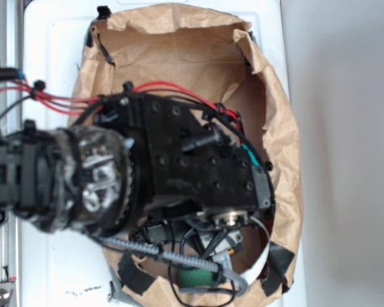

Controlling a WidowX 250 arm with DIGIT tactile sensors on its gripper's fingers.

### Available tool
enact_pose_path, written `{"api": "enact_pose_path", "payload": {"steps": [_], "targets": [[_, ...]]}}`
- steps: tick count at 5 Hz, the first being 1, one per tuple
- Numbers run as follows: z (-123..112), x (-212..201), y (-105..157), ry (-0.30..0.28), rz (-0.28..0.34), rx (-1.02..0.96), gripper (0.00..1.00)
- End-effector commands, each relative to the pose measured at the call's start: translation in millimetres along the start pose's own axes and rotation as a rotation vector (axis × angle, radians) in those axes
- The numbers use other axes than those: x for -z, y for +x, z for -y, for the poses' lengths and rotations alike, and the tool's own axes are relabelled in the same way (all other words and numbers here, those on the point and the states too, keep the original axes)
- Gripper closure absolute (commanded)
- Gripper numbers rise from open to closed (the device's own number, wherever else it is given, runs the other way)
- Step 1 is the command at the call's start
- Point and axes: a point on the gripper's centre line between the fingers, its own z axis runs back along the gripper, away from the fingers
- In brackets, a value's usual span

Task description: Grab the green ball.

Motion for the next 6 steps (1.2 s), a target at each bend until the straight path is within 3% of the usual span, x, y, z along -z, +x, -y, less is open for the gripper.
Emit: {"api": "enact_pose_path", "payload": {"steps": [1,2,3,4,5,6], "targets": [[-2,-9,18,0.015,0.092,0.18,0.0],[10,-6,28,-0.046,0.126,0.26,0.0],[16,-3,35,-0.069,0.142,0.3,0.0],[21,2,40,-0.075,0.164,0.321,0.0],[22,9,45,-0.026,0.207,0.306,0.0],[26,16,51,-0.03,0.208,0.307,0.0]]}}
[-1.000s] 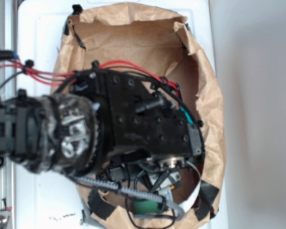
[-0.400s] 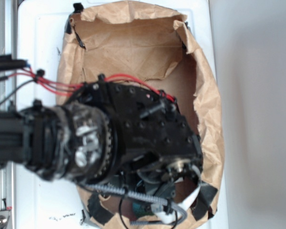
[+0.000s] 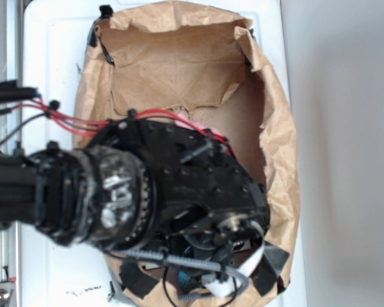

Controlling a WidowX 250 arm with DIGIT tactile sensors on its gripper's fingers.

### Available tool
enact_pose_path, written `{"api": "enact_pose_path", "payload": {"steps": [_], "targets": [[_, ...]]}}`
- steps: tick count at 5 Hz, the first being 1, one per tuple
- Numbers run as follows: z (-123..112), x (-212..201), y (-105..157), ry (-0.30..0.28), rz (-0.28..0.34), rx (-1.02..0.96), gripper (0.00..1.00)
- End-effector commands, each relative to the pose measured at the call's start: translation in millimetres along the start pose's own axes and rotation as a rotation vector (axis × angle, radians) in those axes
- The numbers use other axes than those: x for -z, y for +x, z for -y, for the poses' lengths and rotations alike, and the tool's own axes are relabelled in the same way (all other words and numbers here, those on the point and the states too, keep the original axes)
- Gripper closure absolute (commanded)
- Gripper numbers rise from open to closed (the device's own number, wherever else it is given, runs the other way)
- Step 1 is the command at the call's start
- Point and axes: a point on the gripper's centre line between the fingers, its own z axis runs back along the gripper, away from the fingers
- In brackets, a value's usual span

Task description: Grab the green ball.

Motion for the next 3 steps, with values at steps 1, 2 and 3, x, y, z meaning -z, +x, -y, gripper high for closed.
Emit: {"api": "enact_pose_path", "payload": {"steps": [1,2,3], "targets": [[6.1,6.4,21.5,-0.032,0.004,0.077,0.0],[10.3,7.9,25.8,-0.074,0.005,0.084,0.0],[11.2,10.7,28.2,-0.088,0.011,0.082,0.0]]}}
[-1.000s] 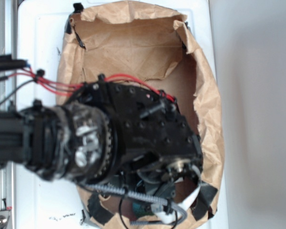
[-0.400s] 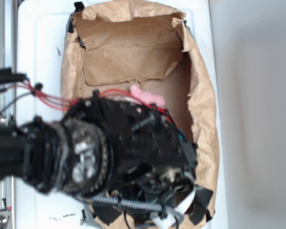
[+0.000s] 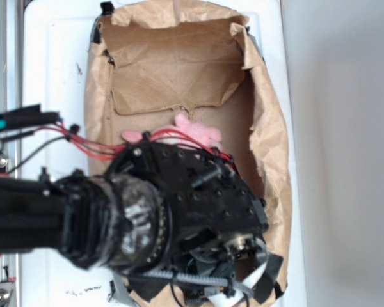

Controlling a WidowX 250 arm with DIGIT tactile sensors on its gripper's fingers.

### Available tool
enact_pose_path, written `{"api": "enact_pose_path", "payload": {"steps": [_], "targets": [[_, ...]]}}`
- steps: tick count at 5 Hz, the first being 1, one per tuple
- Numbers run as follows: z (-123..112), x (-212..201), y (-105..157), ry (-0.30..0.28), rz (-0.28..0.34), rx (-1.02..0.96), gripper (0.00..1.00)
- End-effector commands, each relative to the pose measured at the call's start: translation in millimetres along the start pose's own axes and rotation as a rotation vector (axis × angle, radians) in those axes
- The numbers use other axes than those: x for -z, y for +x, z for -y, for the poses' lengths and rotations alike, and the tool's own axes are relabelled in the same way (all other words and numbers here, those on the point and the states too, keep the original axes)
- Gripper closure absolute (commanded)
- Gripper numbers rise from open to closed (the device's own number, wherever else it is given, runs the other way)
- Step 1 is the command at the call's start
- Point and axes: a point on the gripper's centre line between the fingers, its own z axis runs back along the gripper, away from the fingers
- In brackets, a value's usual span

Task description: Grab the green ball.

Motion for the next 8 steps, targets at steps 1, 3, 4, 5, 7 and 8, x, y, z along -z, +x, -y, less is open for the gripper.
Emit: {"api": "enact_pose_path", "payload": {"steps": [1,3,4,5,7,8], "targets": [[0,-2,23,0.031,0.037,0.047,0.0],[4,-9,34,-0.008,0.16,0.005,0.0],[4,-5,33,-0.022,0.154,-0.001,0.0],[4,-3,31,-0.012,0.146,-0.008,0.86],[5,-4,28,0.013,0.122,-0.013,1.0],[7,-16,24,0.06,0.1,-0.039,1.0]]}}
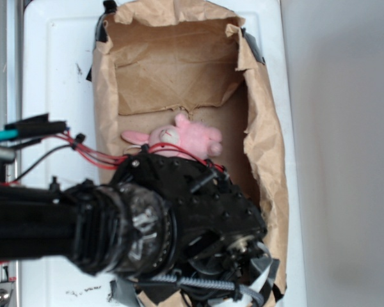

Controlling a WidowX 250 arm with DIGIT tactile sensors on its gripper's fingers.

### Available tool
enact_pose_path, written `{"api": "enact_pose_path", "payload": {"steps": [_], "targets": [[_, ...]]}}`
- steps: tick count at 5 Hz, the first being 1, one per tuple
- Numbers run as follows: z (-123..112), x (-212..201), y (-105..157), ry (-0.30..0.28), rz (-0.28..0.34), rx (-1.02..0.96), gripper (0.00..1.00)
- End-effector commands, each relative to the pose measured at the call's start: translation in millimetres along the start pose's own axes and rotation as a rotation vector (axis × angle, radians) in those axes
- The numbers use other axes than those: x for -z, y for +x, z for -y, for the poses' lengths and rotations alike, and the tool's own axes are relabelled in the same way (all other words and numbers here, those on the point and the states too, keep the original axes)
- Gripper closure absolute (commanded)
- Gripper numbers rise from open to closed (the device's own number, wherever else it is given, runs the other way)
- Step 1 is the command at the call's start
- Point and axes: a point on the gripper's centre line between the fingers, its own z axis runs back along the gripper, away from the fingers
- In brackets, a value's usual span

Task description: Grab the green ball.

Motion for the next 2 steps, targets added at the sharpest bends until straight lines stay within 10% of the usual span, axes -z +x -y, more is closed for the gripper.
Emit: {"api": "enact_pose_path", "payload": {"steps": [1,2], "targets": [[1,-39,-1,0.136,-0.054,-0.066,1.0],[-3,-56,-9,0.203,-0.053,-0.181,1.0]]}}
